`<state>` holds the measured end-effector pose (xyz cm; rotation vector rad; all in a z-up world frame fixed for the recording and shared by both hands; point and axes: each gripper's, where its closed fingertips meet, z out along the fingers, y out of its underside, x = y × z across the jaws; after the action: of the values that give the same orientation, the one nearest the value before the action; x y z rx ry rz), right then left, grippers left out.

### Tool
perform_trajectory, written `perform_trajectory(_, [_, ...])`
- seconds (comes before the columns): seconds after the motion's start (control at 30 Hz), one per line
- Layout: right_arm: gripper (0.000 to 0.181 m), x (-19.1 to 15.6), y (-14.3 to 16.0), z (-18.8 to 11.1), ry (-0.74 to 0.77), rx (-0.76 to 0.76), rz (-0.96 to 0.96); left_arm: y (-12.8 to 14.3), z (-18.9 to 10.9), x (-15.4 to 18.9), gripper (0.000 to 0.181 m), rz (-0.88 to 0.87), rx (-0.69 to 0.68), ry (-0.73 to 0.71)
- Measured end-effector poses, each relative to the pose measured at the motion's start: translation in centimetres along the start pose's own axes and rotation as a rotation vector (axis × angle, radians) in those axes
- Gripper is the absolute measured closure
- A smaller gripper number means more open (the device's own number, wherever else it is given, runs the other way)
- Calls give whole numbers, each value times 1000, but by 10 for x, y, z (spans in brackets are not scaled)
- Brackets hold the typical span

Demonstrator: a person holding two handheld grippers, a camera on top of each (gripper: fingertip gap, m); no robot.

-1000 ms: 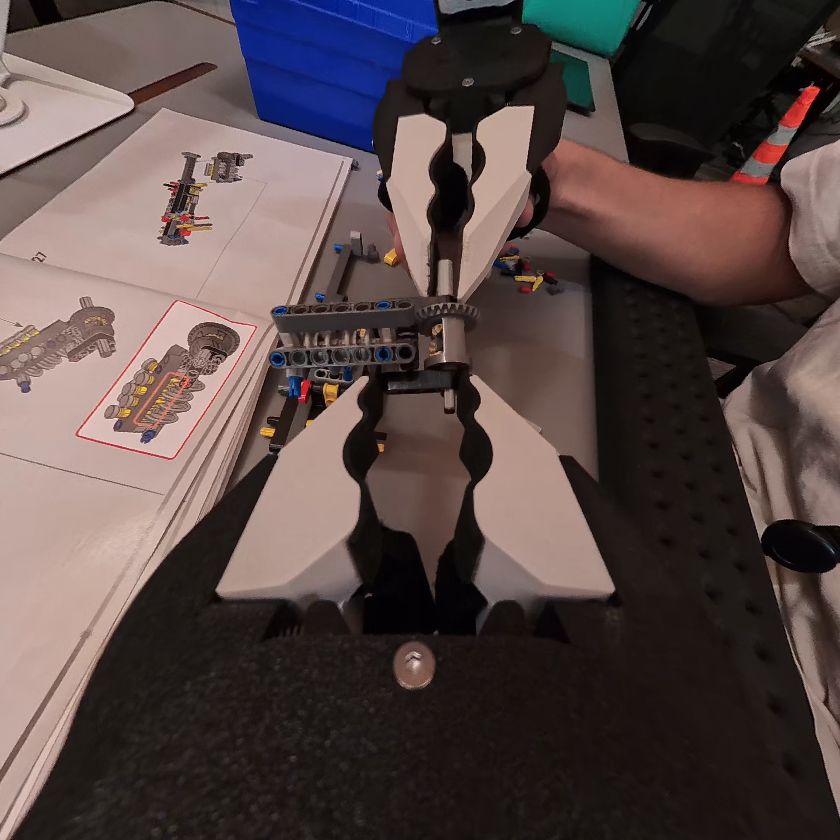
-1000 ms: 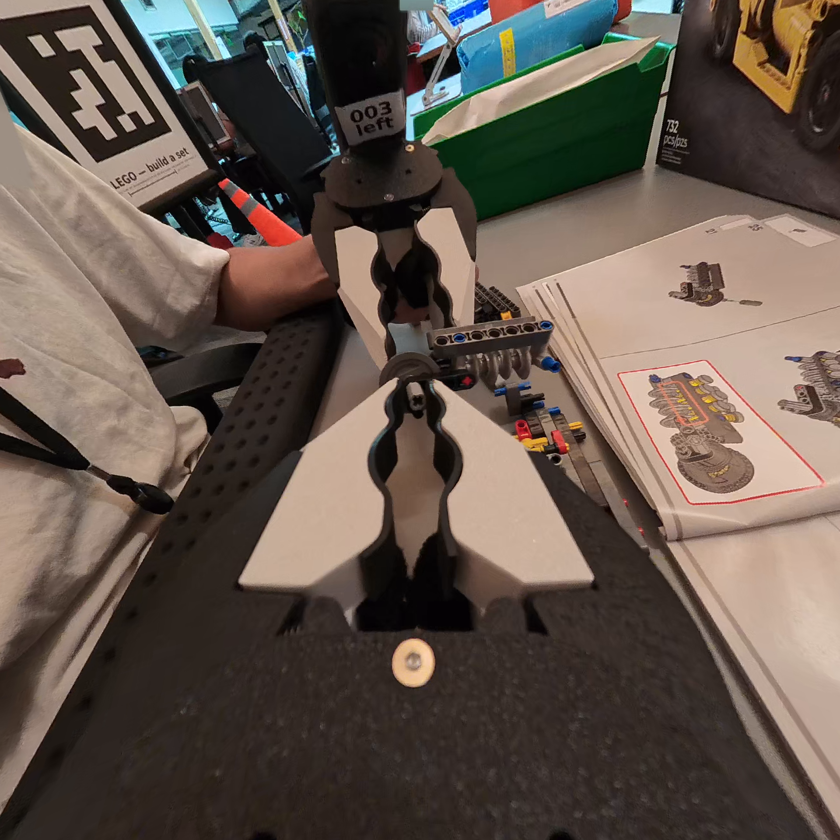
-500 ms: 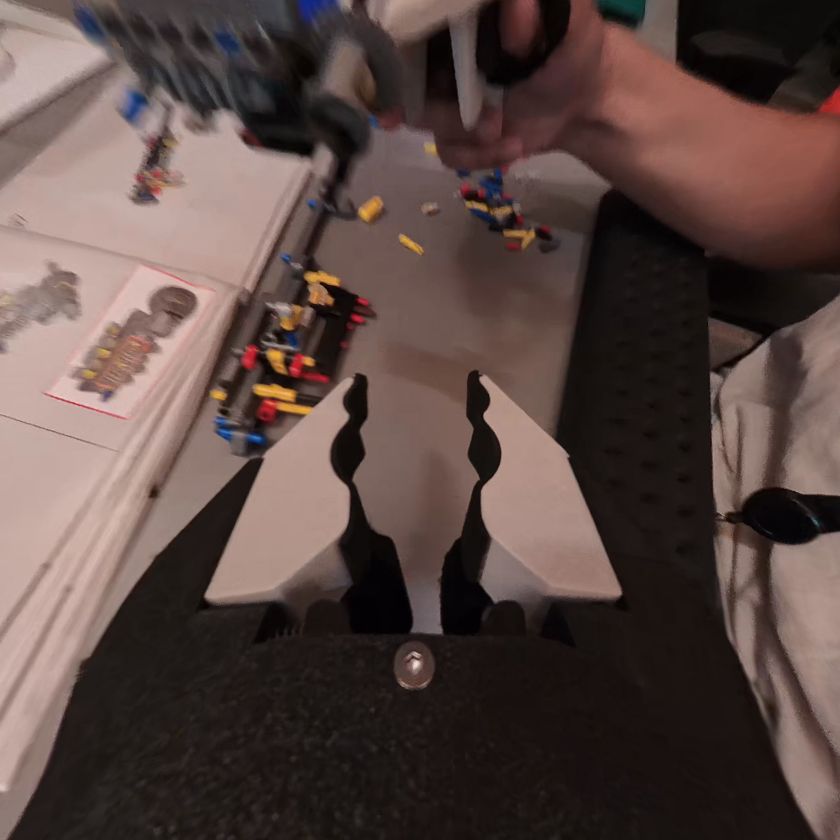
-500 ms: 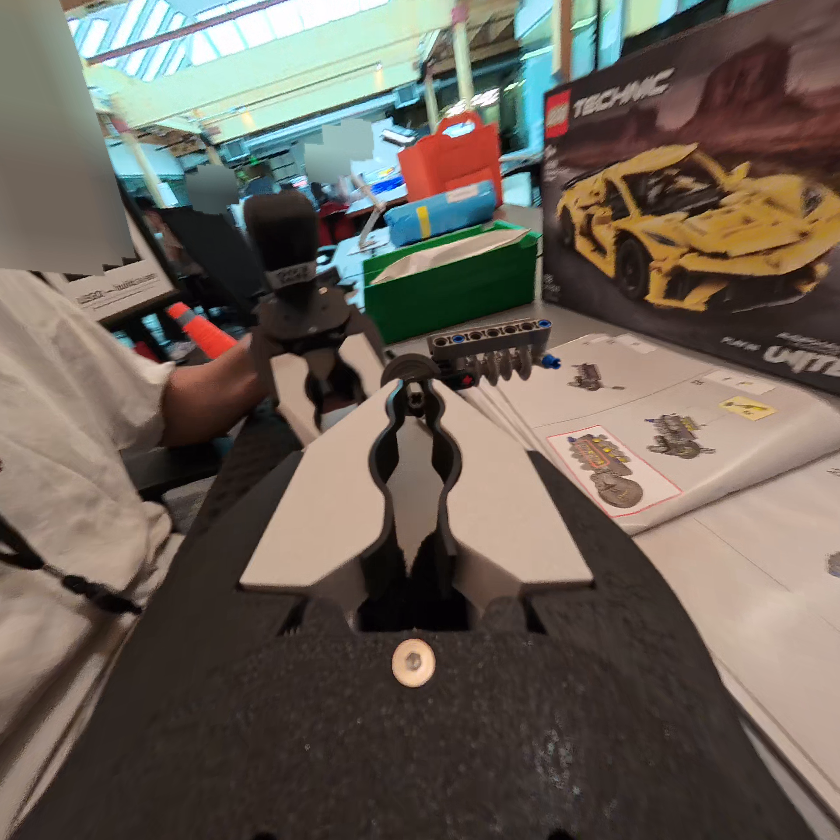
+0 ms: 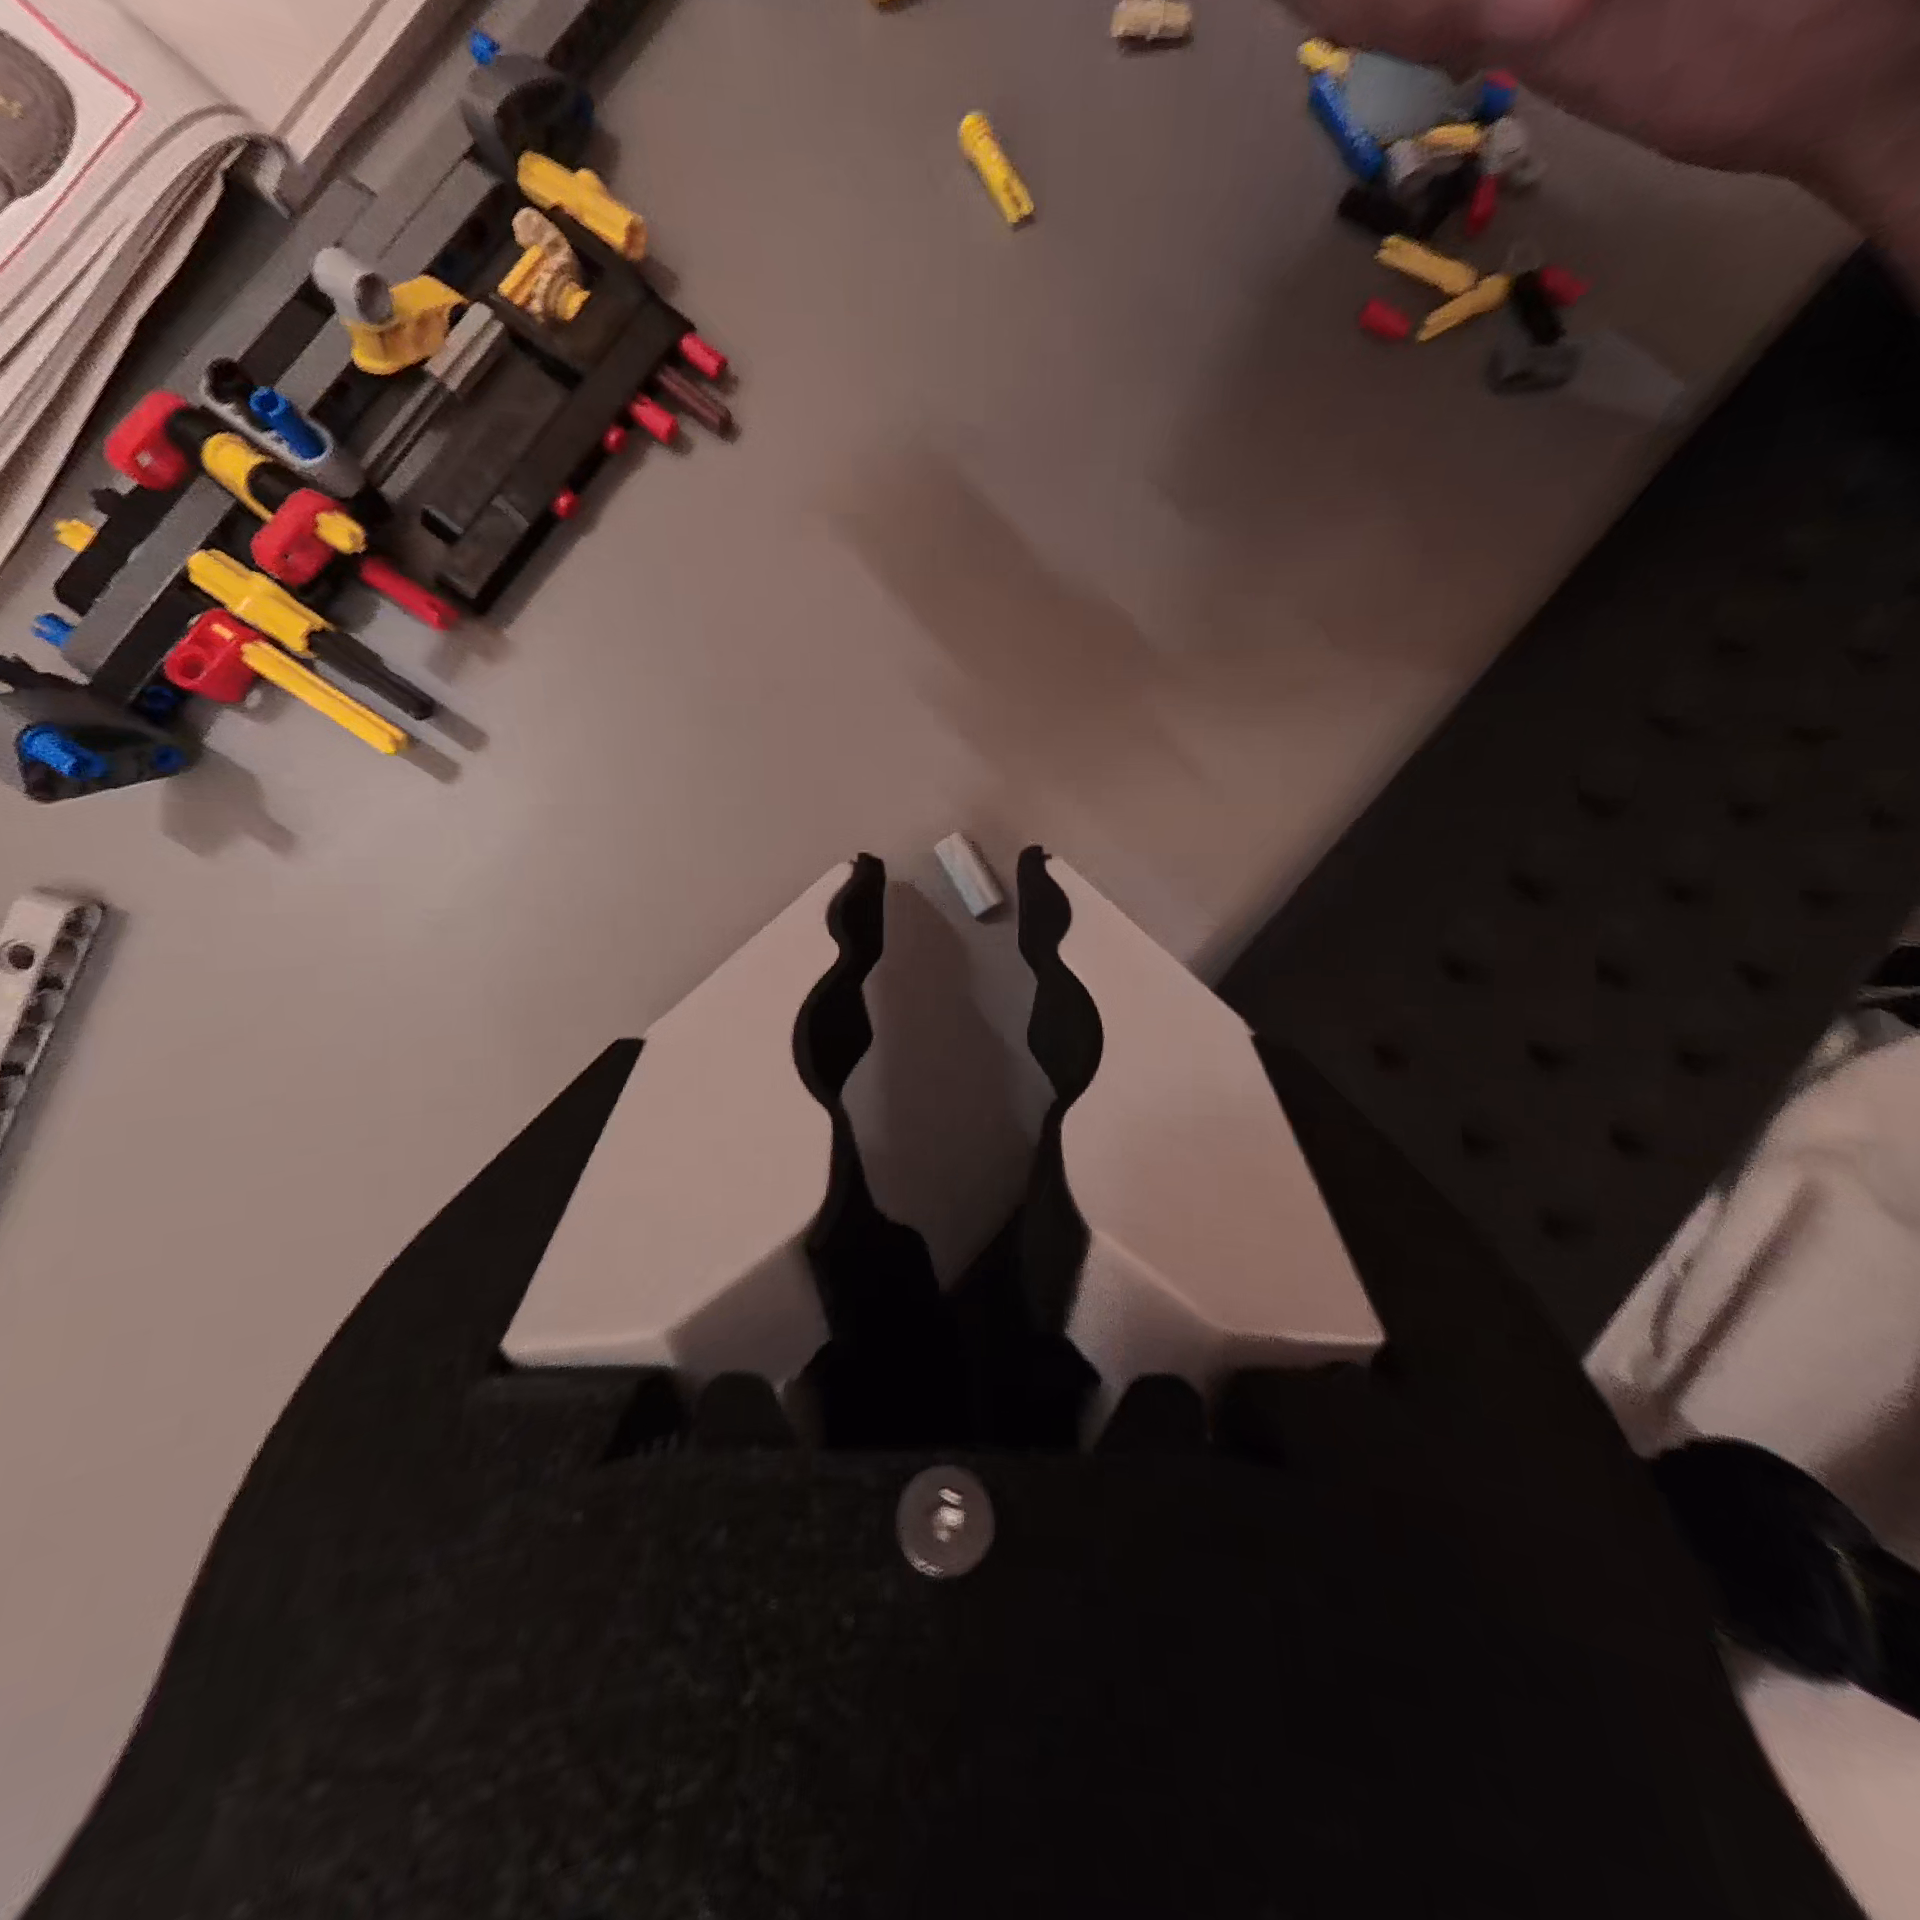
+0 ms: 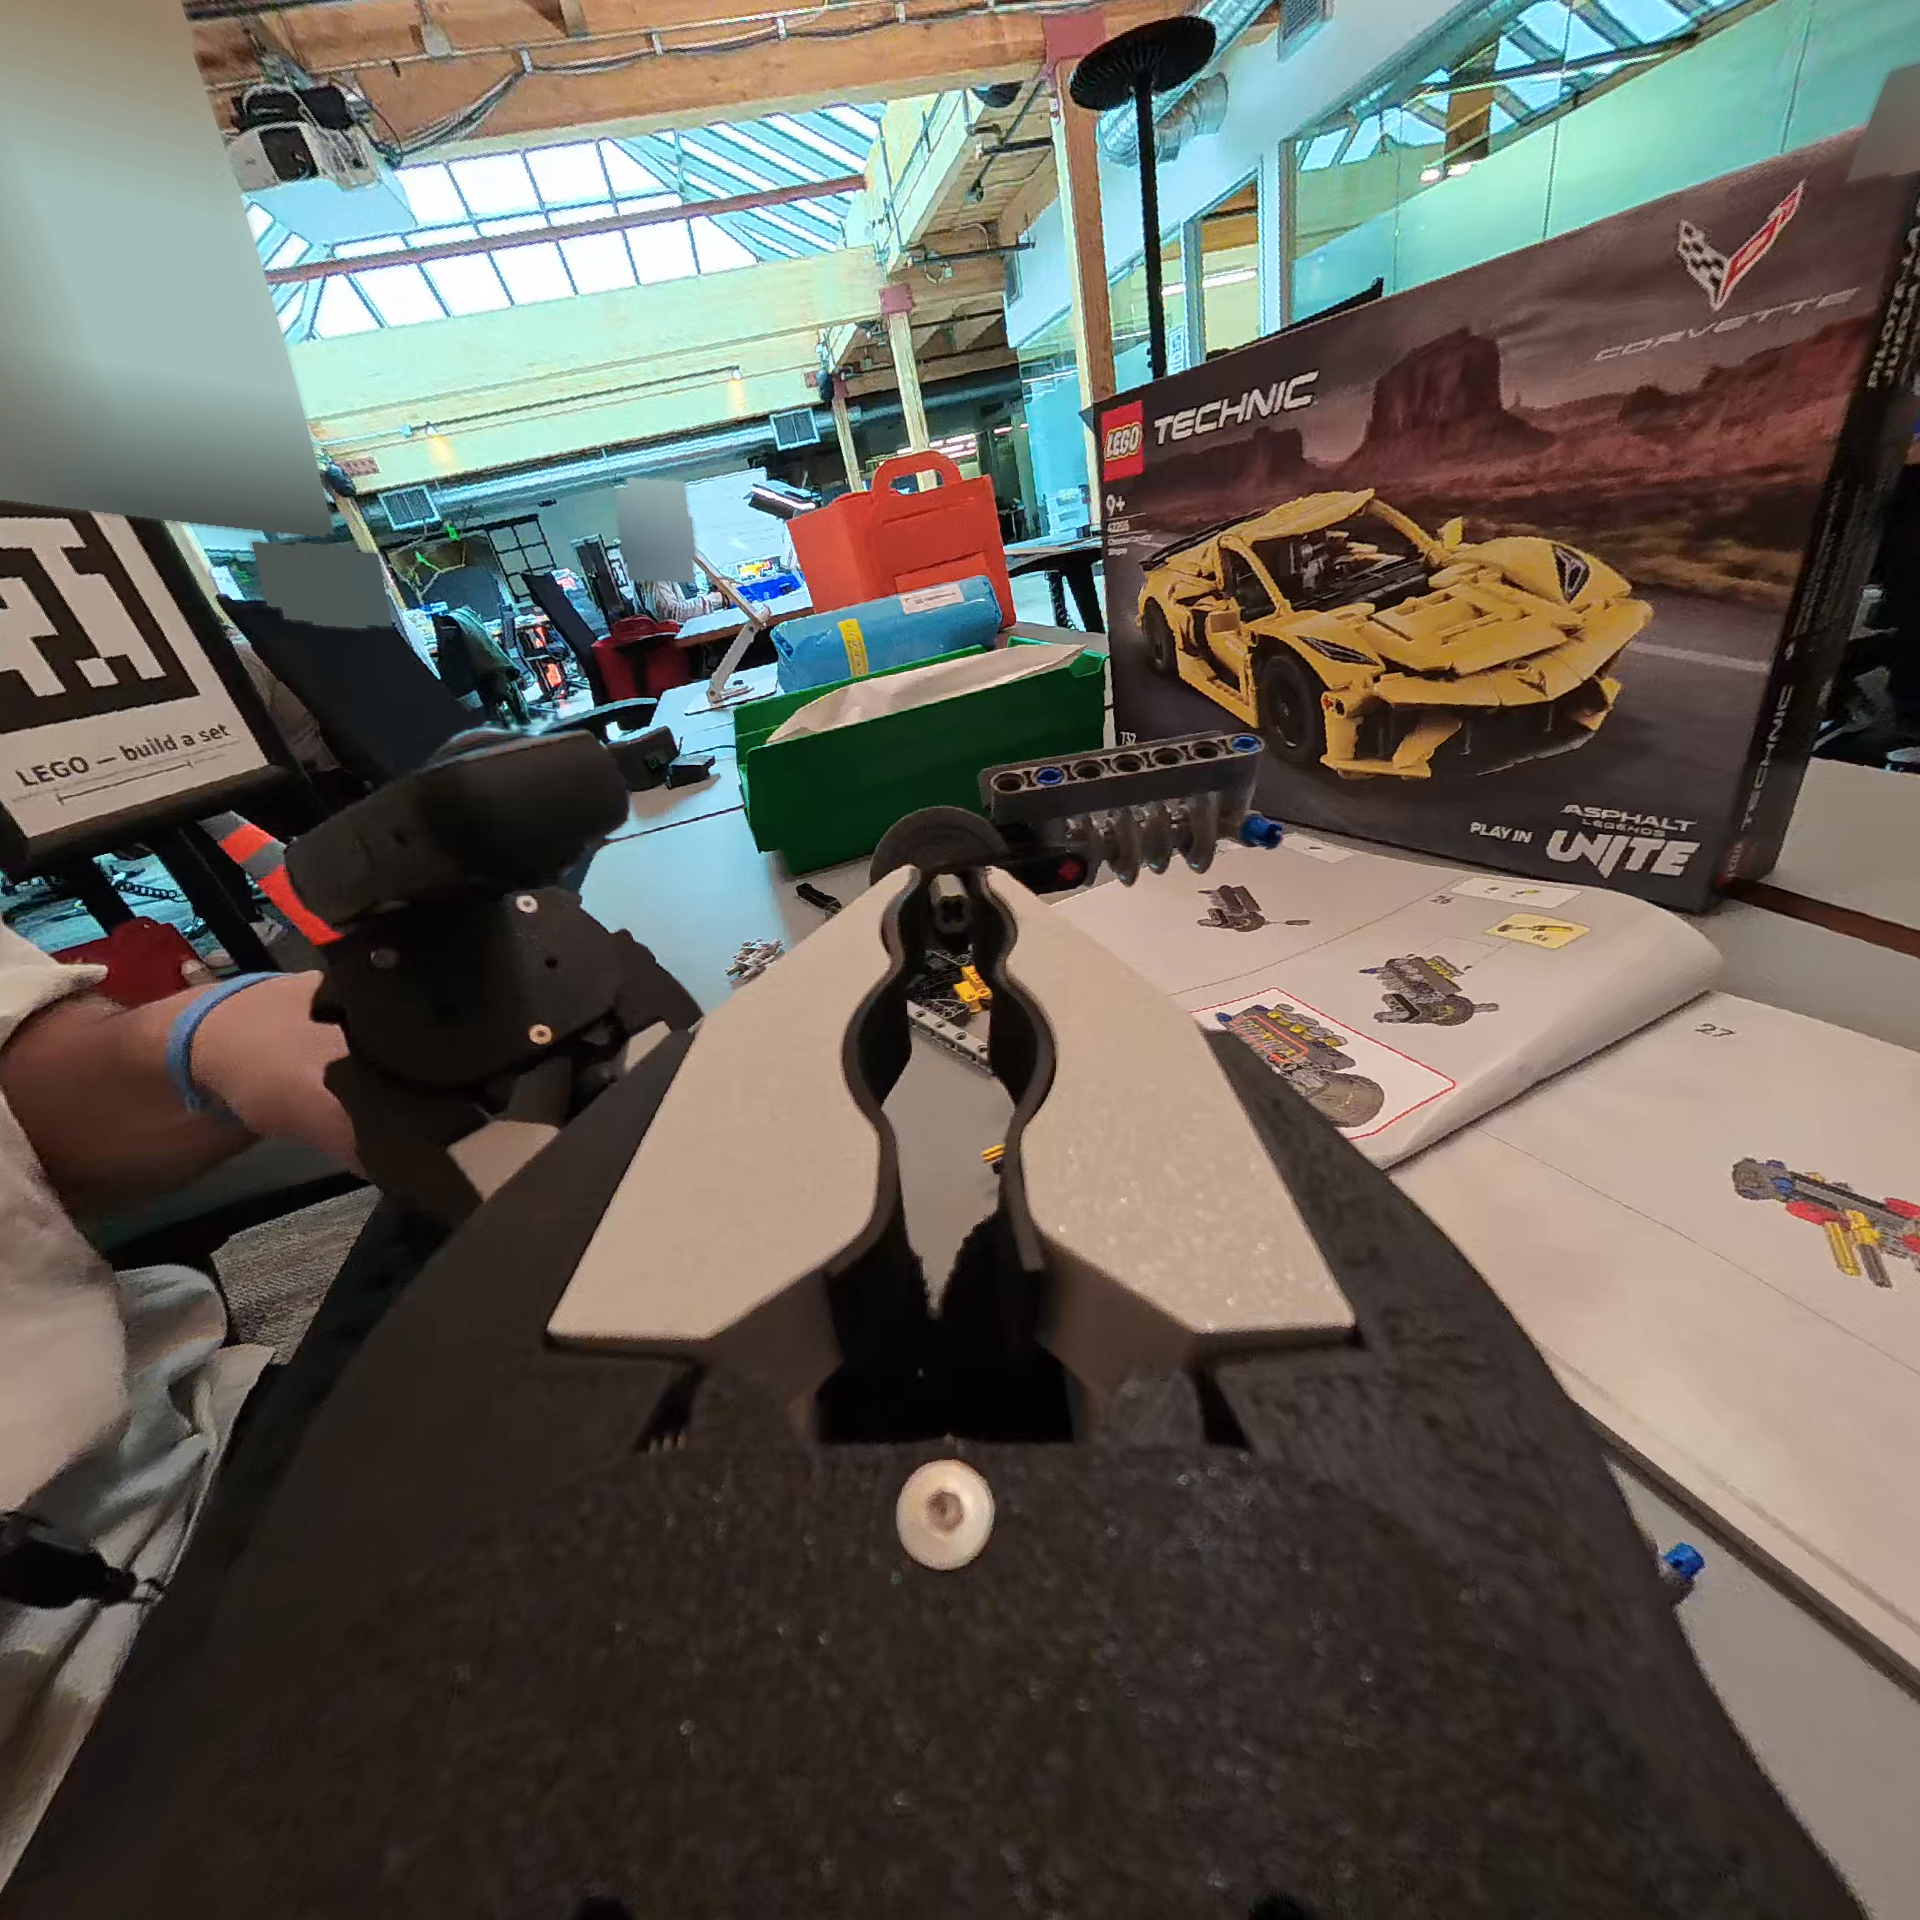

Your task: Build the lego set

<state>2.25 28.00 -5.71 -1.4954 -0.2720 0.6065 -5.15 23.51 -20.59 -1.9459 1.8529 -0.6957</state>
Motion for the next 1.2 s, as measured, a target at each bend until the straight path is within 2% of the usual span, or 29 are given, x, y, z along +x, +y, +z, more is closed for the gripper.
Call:
perform_trajectory(0.1, [175,1,-3,-3,9,16,-1,0,8,4,158,9,-15,-19])
perform_trajectory(0.17, [175,6,-4,-6,26,22,5,1,9,-2,174,47,-25,-77])
perform_trajectory(0.27, [175,11,-7,-11,34,37,32,6,5,-1,175,106,-34,-32])
perform_trajectory(0.33, [175,12,-7,-12,26,44,54,7,0,-13,175,191,3,-19])
perform_trajectory(0.4, [175,10,-2,-9,3,17,86,-7,-14,-24,175,348,152,-15])
perform_trajectory(0.5, [175,5,18,0,-9,-82,75,-43,-58,-30,175,593,541,-33])
perform_trajectory(0.53, [174,2,25,4,-18,-119,60,-45,-66,-33,175,620,591,-15])
perform_trajectory(0.63, [174,0,39,10,3,-189,-14,-21,-57,-46,175,622,442,73])
perform_trajectory(0.73, [174,6,47,11,23,-228,-26,20,-39,-45,175,605,193,213])
perform_trajectory(0.8, [174,7,49,10,21,-235,-23,34,-33,-42,175,580,116,257])
perform_trajectory(0.9, [174,6,49,11,13,-237,-16,41,-27,-43,175,566,71,248])
perform_trajectory(1.0, [174,5,51,11,7,-244,-21,42,-27,-39,174,540,84,266])
perform_trajectory(1.07, [174,4,50,11,0,-243,-16,41,-28,-39,161,522,98,276])
perform_trajectory(1.2, [174,3,47,10,-5,-229,-13,42,-32,-42,162,493,100,275])
